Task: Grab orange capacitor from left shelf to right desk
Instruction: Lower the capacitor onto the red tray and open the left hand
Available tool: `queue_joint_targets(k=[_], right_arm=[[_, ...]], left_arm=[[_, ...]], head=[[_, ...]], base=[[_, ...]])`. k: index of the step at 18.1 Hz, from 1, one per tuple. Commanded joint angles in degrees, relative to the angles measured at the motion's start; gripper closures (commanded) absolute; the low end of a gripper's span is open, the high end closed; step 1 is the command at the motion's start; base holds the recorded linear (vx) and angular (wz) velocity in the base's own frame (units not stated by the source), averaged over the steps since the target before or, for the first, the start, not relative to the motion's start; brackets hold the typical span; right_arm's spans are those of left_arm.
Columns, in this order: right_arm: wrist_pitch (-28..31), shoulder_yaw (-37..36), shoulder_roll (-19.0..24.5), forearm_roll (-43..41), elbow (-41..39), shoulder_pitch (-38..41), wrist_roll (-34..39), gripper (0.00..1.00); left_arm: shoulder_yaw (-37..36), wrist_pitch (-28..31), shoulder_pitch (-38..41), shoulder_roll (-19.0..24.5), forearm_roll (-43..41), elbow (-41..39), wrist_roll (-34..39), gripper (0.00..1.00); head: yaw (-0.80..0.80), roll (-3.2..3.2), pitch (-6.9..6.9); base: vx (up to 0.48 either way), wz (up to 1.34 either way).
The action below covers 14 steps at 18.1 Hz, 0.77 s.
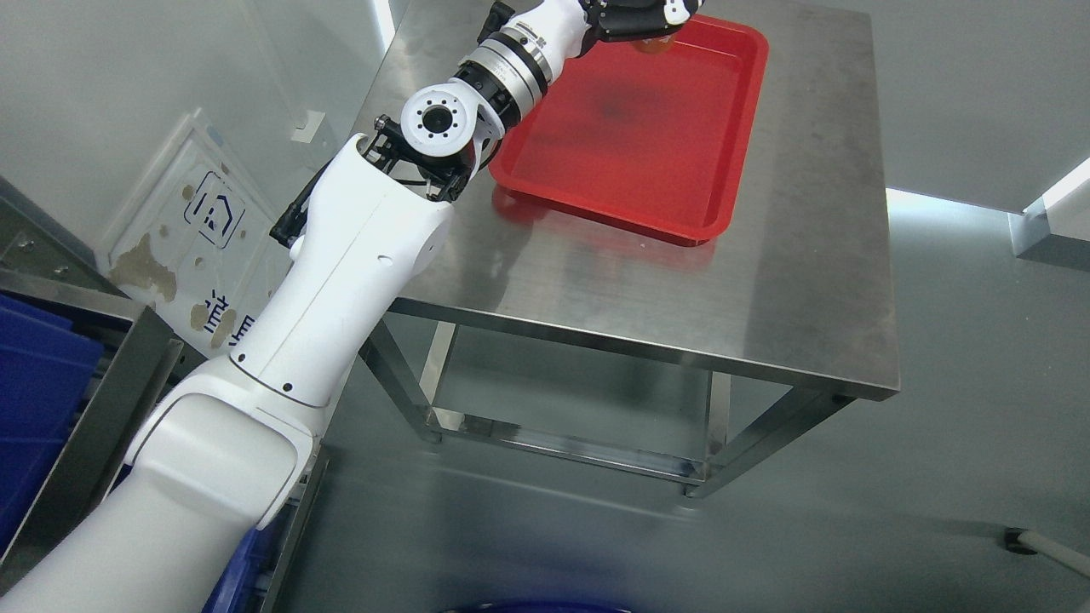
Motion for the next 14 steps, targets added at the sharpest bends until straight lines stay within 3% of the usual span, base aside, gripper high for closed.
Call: queue_joint_targets(k=[1, 11, 14], right_arm=[[0.03, -0.61, -1.00, 0.00, -1.32, 1.91, 0.01, 0.00], [0.03, -0.70, -1.00, 0.00, -1.32, 1.91, 0.01, 0.00], [0.03, -0.70, -1.00, 0.00, -1.32, 1.91, 0.01, 0.00]], left_arm=[[-4.89, -0.65, 0.41, 1.00, 0.53, 10.65, -0.16, 0.91], [-5.68, -2.14, 4.36, 1.00, 0.53, 12.85, 0.02, 0.73], [-4.72, -3.97, 4.10, 1.00, 0.62, 12.16, -0.07, 0.57]], head=[[0.00, 0.00, 0.00], [0.00, 0.00, 0.00], [0.00, 0.00, 0.00]], base=[[0.123, -0.05], [0.055, -0.02], [-0.003, 0.00]])
